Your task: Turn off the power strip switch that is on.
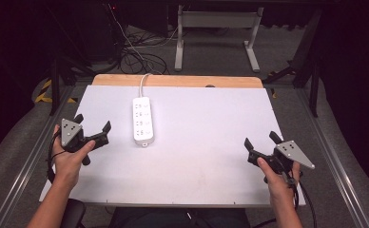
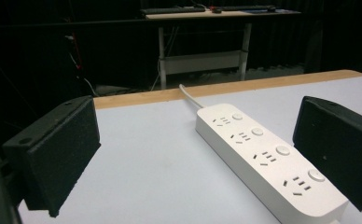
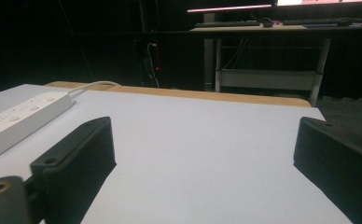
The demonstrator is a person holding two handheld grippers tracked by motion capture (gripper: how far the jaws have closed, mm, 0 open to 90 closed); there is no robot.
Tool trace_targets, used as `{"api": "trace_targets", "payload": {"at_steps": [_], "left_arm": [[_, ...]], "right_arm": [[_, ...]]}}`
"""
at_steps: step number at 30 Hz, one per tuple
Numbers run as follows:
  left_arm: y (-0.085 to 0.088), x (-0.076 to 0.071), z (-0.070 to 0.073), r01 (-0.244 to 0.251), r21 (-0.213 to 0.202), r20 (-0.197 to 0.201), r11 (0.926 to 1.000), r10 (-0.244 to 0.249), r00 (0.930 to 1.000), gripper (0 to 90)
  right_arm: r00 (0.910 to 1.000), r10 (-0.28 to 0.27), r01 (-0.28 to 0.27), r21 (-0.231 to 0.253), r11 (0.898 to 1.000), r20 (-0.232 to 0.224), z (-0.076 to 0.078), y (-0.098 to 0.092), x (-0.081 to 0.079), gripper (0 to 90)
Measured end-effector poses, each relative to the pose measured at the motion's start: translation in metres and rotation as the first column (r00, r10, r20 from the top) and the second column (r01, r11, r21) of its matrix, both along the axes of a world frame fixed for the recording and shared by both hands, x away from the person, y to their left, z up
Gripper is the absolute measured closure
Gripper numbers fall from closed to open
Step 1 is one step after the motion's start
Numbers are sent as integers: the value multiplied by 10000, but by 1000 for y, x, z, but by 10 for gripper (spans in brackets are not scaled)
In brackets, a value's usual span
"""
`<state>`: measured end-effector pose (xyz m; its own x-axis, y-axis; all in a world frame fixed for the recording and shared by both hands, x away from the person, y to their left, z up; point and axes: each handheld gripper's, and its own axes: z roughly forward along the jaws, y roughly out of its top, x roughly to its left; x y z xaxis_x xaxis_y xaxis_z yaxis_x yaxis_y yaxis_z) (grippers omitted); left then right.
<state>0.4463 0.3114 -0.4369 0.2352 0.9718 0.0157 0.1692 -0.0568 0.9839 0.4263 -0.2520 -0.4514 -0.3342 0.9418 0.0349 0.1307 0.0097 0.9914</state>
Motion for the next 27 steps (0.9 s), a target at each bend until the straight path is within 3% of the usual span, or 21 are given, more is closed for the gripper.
{"api": "trace_targets", "payload": {"at_steps": [27], "left_arm": [[2, -1, -1, 214, -49, -14, 9998, -214, 9998, 11]], "right_arm": [[10000, -55, 55, 66, 10000, -23, 0, 0, 0, 28]]}}
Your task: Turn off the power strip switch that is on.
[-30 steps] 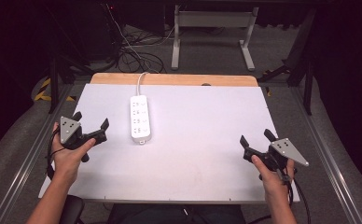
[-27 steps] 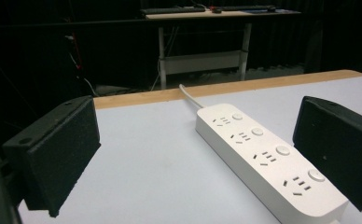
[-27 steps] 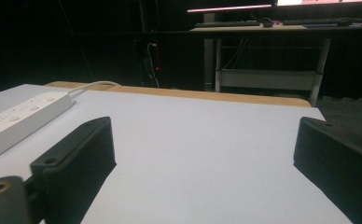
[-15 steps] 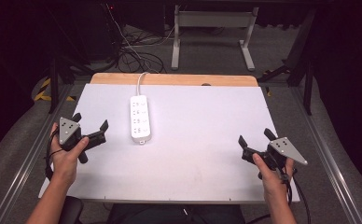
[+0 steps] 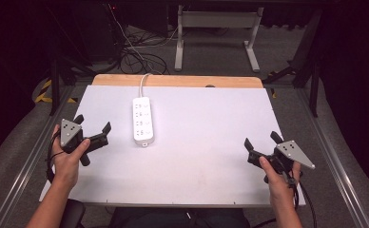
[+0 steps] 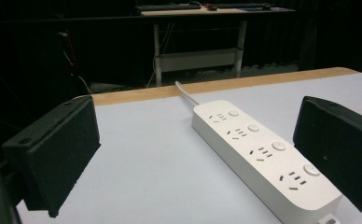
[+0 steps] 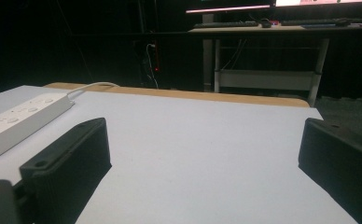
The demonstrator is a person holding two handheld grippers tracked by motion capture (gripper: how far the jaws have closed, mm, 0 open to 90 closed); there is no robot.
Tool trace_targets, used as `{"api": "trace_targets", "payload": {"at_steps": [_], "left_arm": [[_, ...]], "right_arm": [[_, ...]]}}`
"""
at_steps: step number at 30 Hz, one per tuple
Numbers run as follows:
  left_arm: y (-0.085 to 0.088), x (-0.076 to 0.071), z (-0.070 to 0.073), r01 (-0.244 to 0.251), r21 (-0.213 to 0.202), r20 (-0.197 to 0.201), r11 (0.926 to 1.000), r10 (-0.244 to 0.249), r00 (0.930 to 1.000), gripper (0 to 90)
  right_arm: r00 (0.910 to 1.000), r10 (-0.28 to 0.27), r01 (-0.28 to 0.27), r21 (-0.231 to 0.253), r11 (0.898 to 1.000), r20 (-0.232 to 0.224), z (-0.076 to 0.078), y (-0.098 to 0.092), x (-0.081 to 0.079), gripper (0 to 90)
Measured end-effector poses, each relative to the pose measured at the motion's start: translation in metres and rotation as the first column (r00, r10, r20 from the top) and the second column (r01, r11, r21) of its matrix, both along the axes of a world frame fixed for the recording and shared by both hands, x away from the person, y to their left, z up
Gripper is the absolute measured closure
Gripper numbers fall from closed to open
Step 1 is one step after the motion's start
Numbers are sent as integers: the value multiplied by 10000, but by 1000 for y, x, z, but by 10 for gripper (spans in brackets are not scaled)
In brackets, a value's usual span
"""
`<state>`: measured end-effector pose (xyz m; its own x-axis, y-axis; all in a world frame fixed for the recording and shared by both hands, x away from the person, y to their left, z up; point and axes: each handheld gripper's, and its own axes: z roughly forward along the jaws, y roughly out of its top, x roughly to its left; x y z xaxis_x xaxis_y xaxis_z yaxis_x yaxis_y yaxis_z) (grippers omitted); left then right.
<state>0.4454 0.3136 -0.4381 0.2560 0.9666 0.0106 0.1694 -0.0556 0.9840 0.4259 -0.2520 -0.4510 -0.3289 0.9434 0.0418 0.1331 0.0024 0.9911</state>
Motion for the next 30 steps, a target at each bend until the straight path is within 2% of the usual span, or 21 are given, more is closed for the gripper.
{"api": "trace_targets", "payload": {"at_steps": [30], "left_arm": [[4, -2, 0, 4, -45, 18, 10000, -4, 10000, 10]], "right_arm": [[9999, 113, -113, -68, 9999, -4, 1, 2, 1, 33]]}}
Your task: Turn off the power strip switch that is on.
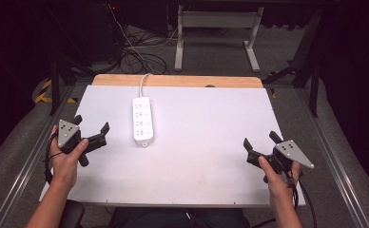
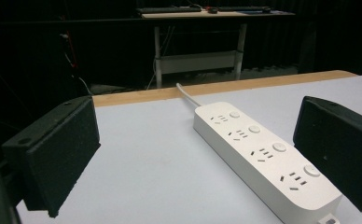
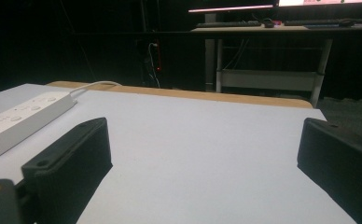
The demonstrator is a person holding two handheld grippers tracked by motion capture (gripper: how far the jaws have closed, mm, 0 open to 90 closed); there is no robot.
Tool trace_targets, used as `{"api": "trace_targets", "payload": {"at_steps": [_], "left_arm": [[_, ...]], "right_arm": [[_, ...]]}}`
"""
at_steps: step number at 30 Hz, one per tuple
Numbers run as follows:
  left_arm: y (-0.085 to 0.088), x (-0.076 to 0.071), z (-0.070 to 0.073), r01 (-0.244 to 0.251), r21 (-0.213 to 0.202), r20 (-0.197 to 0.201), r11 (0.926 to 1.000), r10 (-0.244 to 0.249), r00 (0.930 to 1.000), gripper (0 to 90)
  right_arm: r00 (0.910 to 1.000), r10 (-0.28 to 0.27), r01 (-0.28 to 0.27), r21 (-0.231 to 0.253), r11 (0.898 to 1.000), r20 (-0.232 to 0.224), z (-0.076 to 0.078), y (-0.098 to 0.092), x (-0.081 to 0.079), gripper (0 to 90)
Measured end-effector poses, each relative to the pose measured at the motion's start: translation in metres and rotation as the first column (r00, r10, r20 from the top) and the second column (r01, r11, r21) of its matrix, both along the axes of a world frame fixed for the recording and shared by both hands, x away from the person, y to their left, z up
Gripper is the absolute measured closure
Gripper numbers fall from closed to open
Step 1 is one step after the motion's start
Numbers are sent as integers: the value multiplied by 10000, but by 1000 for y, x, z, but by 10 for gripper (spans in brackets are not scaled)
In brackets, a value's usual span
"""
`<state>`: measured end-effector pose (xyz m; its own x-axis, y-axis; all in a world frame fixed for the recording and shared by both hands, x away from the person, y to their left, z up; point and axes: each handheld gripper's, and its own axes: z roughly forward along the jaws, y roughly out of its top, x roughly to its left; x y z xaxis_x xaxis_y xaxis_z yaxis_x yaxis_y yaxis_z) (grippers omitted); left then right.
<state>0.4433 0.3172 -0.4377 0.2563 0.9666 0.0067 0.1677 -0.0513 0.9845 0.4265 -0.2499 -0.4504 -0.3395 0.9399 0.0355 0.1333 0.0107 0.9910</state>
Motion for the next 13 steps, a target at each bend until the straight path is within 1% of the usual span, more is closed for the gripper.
{"api": "trace_targets", "payload": {"at_steps": [6, 13], "left_arm": [[0, -1, 0, 39, 58, 23, 10000, -39, 10000, 10], [2, -2, -1, -14, 13, 7, 10000, 14, 10000, 11]], "right_arm": [[10000, 9, -9, 26, 10000, -1, 0, 0, 1, 34], [9998, 189, -189, -62, 9998, -28, -1, 4, 5, 35]]}}
